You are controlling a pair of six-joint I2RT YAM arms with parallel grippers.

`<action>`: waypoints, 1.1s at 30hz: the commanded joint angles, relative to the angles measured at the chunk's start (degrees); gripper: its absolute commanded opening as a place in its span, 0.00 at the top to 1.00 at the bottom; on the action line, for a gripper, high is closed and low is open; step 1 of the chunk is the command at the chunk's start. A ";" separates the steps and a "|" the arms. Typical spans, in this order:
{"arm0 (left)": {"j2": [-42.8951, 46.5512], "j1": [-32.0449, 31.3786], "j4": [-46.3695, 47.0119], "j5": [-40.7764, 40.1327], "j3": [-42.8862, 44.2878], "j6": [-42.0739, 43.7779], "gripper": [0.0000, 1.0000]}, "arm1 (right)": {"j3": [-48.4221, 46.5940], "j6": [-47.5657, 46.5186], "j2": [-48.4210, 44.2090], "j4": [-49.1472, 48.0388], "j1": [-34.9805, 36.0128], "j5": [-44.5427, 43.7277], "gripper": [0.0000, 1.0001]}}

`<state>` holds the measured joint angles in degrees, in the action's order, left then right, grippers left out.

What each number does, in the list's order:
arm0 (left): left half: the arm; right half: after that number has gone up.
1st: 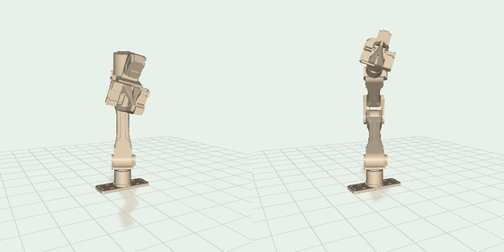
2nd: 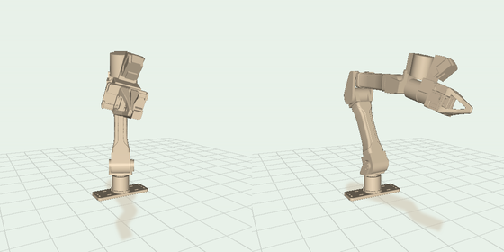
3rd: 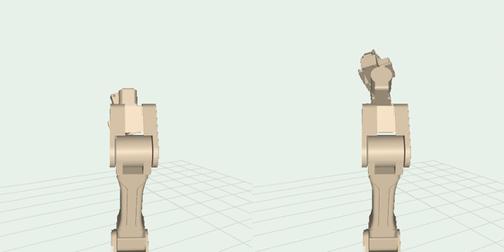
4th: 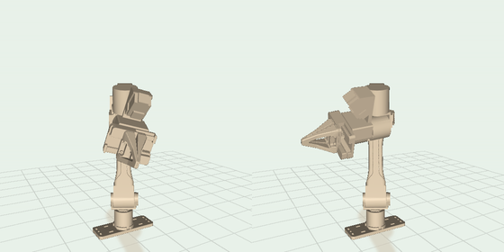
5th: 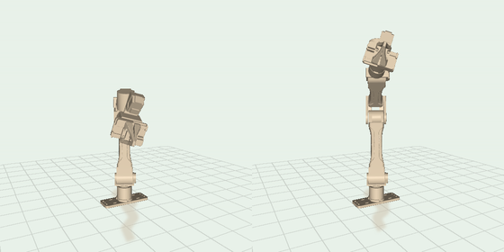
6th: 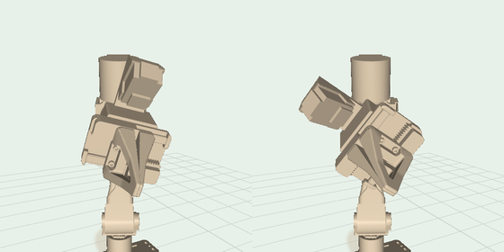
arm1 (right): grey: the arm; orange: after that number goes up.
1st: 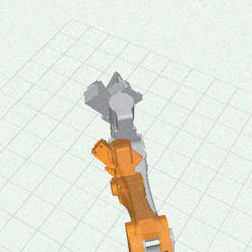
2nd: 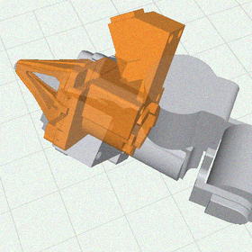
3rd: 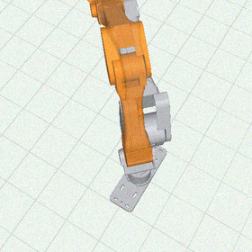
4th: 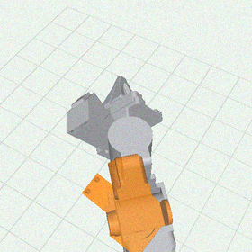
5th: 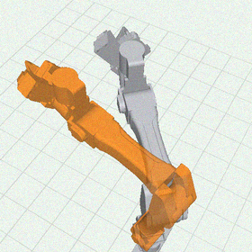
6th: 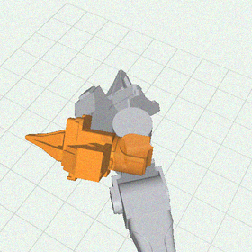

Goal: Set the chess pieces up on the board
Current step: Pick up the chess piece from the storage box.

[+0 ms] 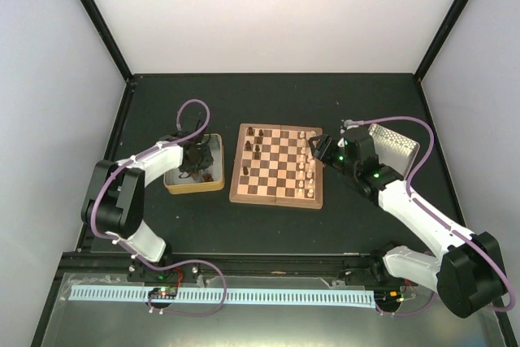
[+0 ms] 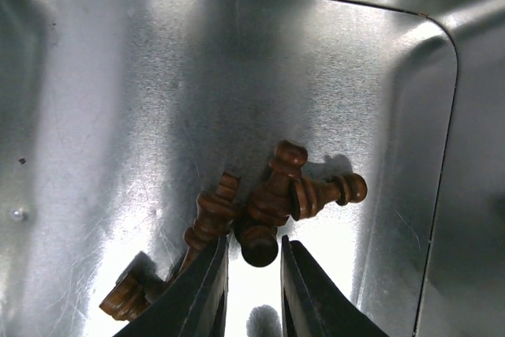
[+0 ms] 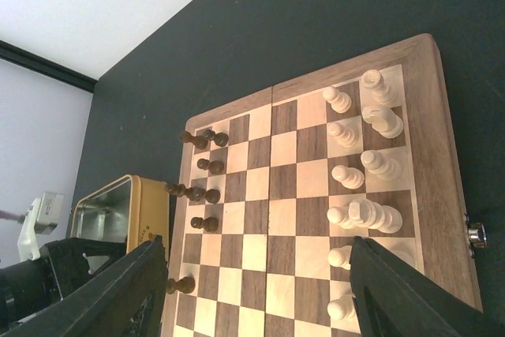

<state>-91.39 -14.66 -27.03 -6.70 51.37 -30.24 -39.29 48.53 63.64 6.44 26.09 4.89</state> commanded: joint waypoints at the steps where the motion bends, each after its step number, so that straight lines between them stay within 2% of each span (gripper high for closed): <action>1: -1.93 0.72 1.53 1.13 2.74 2.01 0.81 | 0.70 0.07 -0.67 -0.91 -0.34 0.40 0.36; 7: -3.27 0.86 1.67 0.76 3.14 2.14 0.85 | 0.67 0.13 -0.93 -0.54 -0.34 0.07 0.36; 12: -2.45 0.86 1.86 0.24 3.01 2.20 0.94 | 0.57 0.06 -1.50 0.08 -0.29 -0.35 0.35; 21: 4.59 0.86 -2.30 -0.70 4.65 2.17 0.94 | 0.70 0.16 -1.63 -0.17 -0.33 -0.42 0.35; 25: 6.78 0.65 -3.40 3.01 6.16 2.98 0.94 | 0.79 0.18 -1.61 -0.33 -0.33 -0.39 0.35; 33: 9.39 -4.11 0.35 17.54 8.57 6.14 0.92 | 0.97 0.66 -1.36 -0.72 -0.34 -0.32 0.35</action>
<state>-83.61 -15.88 -28.60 1.85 56.69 -26.74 -38.83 48.77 62.61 6.46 26.09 5.06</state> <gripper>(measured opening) 0.097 0.651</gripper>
